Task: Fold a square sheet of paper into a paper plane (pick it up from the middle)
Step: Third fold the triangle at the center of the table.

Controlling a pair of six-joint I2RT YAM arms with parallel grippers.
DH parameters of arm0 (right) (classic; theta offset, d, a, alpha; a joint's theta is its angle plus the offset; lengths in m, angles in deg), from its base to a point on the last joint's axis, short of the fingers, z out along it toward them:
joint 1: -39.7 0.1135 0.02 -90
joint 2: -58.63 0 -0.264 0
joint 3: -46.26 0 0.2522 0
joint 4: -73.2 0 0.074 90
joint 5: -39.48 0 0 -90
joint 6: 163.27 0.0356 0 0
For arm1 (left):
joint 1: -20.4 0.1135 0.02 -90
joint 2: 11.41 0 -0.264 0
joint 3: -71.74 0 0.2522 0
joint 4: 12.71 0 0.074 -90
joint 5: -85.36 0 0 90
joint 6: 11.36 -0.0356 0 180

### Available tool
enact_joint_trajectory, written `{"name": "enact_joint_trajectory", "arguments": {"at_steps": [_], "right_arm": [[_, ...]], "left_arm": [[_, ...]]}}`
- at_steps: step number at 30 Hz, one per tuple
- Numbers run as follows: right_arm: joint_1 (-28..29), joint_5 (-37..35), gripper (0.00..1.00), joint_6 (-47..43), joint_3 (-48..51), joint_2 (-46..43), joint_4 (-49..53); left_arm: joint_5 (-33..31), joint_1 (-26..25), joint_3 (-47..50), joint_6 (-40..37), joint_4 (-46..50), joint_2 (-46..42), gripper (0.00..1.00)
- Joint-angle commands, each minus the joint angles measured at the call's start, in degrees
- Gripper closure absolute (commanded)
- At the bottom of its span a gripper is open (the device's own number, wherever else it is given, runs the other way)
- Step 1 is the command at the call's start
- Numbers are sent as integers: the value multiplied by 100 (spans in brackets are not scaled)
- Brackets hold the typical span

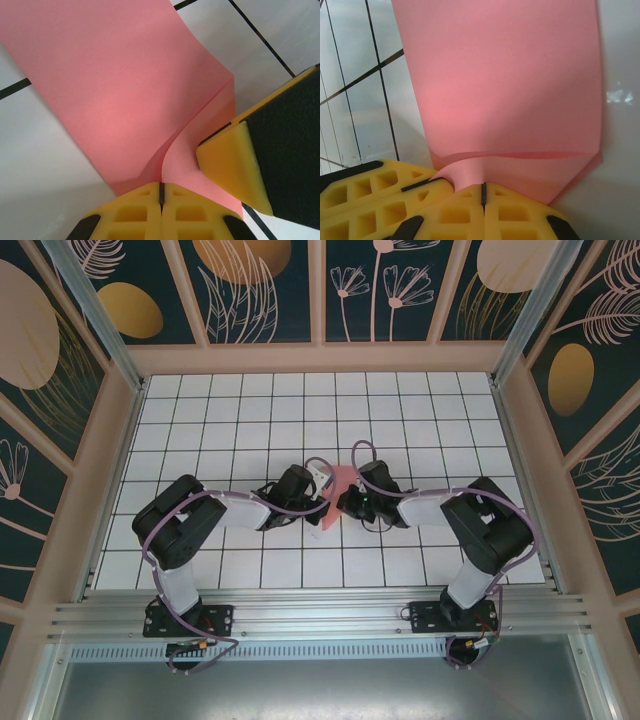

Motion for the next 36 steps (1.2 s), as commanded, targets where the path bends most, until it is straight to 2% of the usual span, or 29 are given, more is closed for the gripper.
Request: {"name": "enact_joint_trajectory", "arguments": {"at_steps": [1, 11, 21, 30, 36], "right_arm": [[-86, -82, 96, -251, -258, -212, 286], [-406, -30, 97, -304, 49, 300, 98], [-555, 55, 96, -432, 31, -367, 90], [-723, 156, 96, -348, 372, 374, -209], [-720, -34, 97, -510, 34, -60, 366]], "left_arm": [[-148, 2, 123, -12, 798, 339, 100], [-155, 7, 106, -25, 828, 356, 100], [-147, 8, 133, -24, 840, 354, 100], [-138, 3, 134, -24, 835, 369, 100], [-147, 2, 168, -29, 850, 346, 100]]}}
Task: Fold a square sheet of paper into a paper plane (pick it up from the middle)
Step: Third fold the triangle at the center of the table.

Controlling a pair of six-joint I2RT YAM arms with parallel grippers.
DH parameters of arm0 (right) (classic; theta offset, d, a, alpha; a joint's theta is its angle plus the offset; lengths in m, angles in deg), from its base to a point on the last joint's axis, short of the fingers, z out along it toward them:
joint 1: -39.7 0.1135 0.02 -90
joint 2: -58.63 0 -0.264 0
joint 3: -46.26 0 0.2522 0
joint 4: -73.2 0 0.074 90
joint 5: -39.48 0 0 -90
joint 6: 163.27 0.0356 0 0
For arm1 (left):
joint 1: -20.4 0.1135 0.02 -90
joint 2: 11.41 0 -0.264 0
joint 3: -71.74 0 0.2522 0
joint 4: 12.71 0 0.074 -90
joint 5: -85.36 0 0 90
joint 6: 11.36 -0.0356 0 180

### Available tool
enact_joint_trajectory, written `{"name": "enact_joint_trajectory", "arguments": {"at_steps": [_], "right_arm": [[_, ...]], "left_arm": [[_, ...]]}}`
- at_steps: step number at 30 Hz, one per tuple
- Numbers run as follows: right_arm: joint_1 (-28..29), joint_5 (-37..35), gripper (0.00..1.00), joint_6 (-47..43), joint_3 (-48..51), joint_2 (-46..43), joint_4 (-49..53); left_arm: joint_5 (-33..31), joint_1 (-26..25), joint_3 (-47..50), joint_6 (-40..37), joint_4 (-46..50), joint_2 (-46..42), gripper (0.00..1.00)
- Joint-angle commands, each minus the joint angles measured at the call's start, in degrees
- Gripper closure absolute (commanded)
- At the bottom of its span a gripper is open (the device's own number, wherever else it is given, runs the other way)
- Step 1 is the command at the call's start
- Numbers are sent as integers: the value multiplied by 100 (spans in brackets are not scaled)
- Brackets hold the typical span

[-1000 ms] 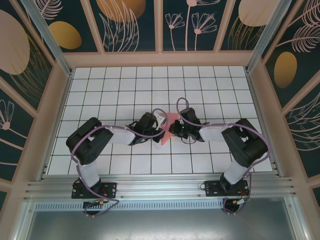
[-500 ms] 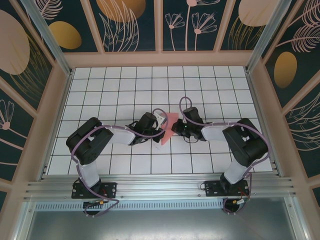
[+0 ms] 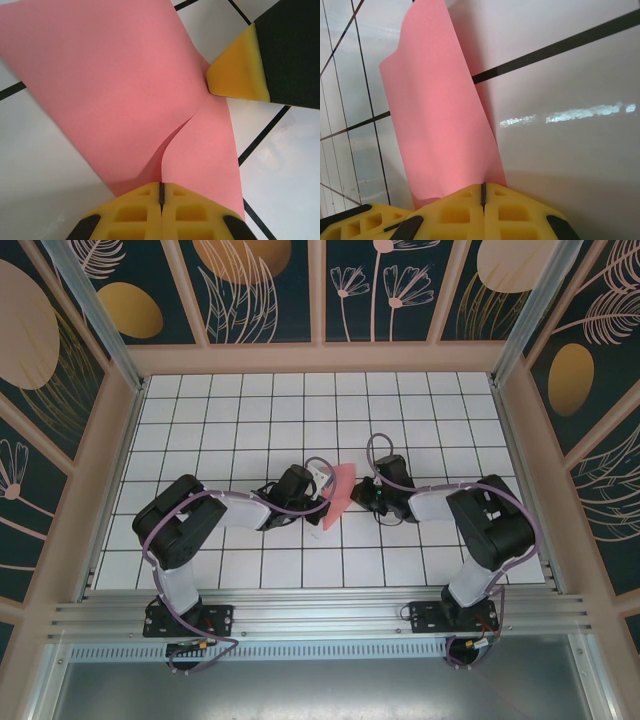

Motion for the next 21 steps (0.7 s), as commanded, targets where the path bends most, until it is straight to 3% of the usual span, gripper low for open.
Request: {"name": "enact_joint_trajectory", "arguments": {"at_steps": [1, 6, 9, 14, 17, 21], "right_arm": [[26, -216, 96, -233, -203, -210, 769], [17, -718, 92, -525, -647, -664, 1564], [-49, -681, 86, -569, -623, -829, 1613], [-56, -586, 82, -608, -553, -993, 1584], [-54, -515, 80, -596, -490, -1072, 1514], [-53, -346, 78, -554, -388, -1070, 1318]], "left_arm": [[-147, 2, 189, -28, 851, 332, 100], [-117, 2, 179, 61, 890, 174, 100], [-105, 3, 101, 181, 964, -103, 89], [-356, 11, -157, 313, 1261, -590, 58], [-459, 2, -234, 378, 1412, -981, 49], [-547, 5, -304, 507, 1553, -1354, 46]]}}
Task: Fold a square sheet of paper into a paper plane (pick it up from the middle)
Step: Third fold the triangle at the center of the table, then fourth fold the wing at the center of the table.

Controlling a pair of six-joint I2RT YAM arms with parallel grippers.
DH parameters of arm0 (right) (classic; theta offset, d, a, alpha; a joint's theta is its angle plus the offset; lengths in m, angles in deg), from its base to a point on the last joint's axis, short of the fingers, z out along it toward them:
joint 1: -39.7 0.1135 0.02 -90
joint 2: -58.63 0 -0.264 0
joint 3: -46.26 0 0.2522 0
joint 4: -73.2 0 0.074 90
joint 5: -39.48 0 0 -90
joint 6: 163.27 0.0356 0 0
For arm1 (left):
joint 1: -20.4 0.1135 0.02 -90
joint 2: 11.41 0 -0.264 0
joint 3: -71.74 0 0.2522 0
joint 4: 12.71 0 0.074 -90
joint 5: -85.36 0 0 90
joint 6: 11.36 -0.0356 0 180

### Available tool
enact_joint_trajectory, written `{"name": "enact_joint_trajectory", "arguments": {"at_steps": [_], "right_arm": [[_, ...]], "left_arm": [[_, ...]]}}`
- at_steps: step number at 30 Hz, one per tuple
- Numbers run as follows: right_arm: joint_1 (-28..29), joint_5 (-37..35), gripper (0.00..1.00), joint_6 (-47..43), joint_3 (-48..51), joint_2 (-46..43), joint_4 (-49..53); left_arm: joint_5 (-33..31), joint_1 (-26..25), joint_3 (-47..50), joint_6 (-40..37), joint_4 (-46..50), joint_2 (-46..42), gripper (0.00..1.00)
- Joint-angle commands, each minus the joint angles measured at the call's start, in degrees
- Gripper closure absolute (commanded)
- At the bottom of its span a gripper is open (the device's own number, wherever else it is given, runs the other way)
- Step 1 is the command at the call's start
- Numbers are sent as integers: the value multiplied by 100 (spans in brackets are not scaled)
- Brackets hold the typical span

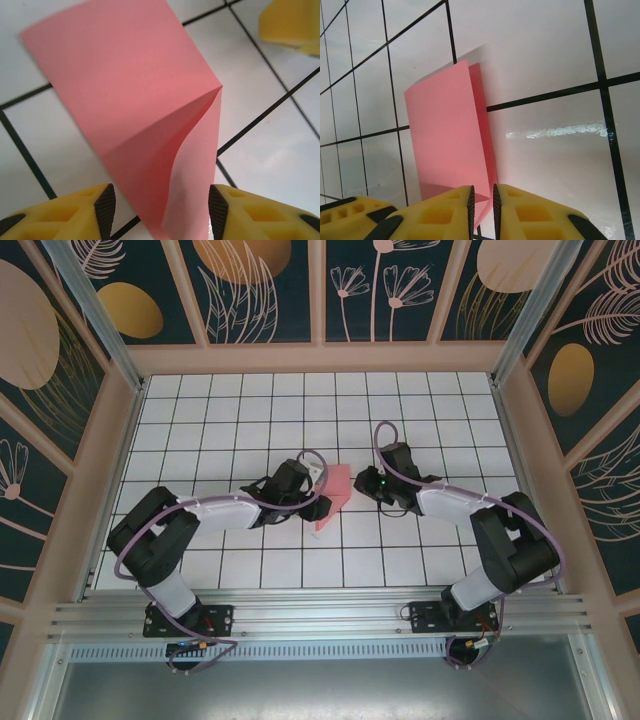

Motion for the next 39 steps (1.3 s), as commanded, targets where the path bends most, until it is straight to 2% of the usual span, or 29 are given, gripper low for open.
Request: {"name": "enact_joint_trajectory", "arguments": {"at_steps": [1, 2, 6, 8, 11, 15, 26, 39], "right_arm": [[-21, 253, 78, -57, 129, -109, -152], [-21, 290, 78, -32, 158, -81, -210], [-10, 390, 76, 84, 259, 17, -426], [-3, 450, 71, 129, 323, 47, -564], [16, 494, 70, 176, 377, 109, -667], [43, 652, 67, 176, 345, 265, -730], [89, 865, 63, 203, 239, 632, -929], [110, 1175, 62, 230, 66, 961, -1162]], "left_arm": [[-86, 20, -197, 154, 274, -382, 49], [-33, 22, -235, 161, 304, -405, 52], [309, 18, -356, 162, 336, -331, 77], [409, 20, -364, 152, 272, -226, 86], [507, 16, -390, 85, 233, -30, 93], [630, 21, -394, 48, 126, 228, 97], [47, 22, -358, -41, 37, 785, 100], [170, 24, -71, -8, -160, 881, 100]]}}
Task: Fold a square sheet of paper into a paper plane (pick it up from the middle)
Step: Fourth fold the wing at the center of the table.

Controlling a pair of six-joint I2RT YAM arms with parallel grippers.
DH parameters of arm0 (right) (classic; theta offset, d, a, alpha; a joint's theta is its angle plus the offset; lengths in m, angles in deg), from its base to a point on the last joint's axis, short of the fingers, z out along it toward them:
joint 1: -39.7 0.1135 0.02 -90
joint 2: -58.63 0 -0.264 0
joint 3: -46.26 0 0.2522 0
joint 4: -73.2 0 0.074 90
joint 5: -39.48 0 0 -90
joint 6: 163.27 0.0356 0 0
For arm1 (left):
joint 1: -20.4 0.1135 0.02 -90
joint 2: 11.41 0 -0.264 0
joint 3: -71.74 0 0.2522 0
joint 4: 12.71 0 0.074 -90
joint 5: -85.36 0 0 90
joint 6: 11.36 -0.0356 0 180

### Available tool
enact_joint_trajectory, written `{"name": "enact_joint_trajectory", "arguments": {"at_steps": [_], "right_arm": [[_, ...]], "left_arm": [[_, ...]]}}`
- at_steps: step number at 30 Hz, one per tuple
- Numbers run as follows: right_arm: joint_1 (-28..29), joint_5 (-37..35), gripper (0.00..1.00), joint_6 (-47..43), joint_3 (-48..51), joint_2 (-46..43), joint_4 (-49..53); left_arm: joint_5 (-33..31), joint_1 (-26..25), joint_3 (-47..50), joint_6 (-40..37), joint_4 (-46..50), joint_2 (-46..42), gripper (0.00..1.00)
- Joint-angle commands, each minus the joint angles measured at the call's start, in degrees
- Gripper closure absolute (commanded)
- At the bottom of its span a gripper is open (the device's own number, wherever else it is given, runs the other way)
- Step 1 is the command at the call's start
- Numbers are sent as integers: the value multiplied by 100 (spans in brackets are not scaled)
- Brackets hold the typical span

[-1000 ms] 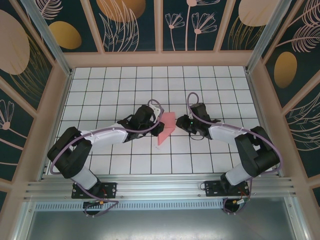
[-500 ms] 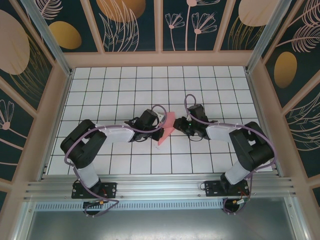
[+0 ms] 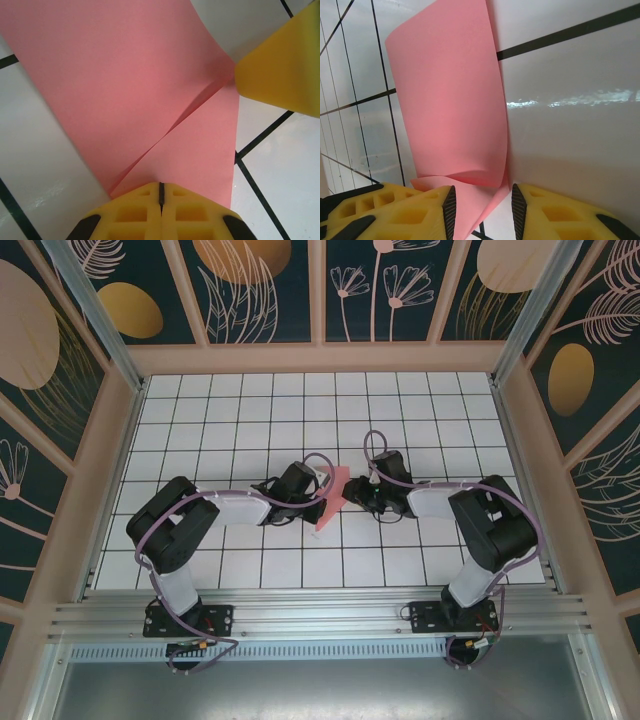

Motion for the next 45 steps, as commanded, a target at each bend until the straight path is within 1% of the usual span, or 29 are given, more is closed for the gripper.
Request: {"name": "enact_joint_trajectory", "arguments": {"at_steps": [1, 8, 17, 24, 30, 34, 39, 45], "right_arm": [[43, 171, 62, 31, -159, 102, -227], [38, 224, 62, 83, -220, 210, -298], [47, 3, 61, 407, -174, 159, -320], [73, 186, 62, 621, -86, 266, -824], [117, 281, 67, 469, -258, 360, -782], [117, 618, 69, 87, -313, 389, -751], [80, 773, 71, -360, -406, 469, -545], [38, 817, 86, -474, -502, 606, -489]], "left_arm": [[40, 22, 161, -68, -116, 83, 100], [193, 22, 188, -67, -191, 27, 100], [193, 26, 207, -73, -205, 40, 100], [288, 23, 241, -61, -255, 63, 100], [255, 22, 260, -70, -261, 32, 100], [181, 26, 276, -53, -255, -37, 100], [163, 22, 276, -42, -250, -108, 100], [111, 22, 297, -30, -231, -215, 99]]}}
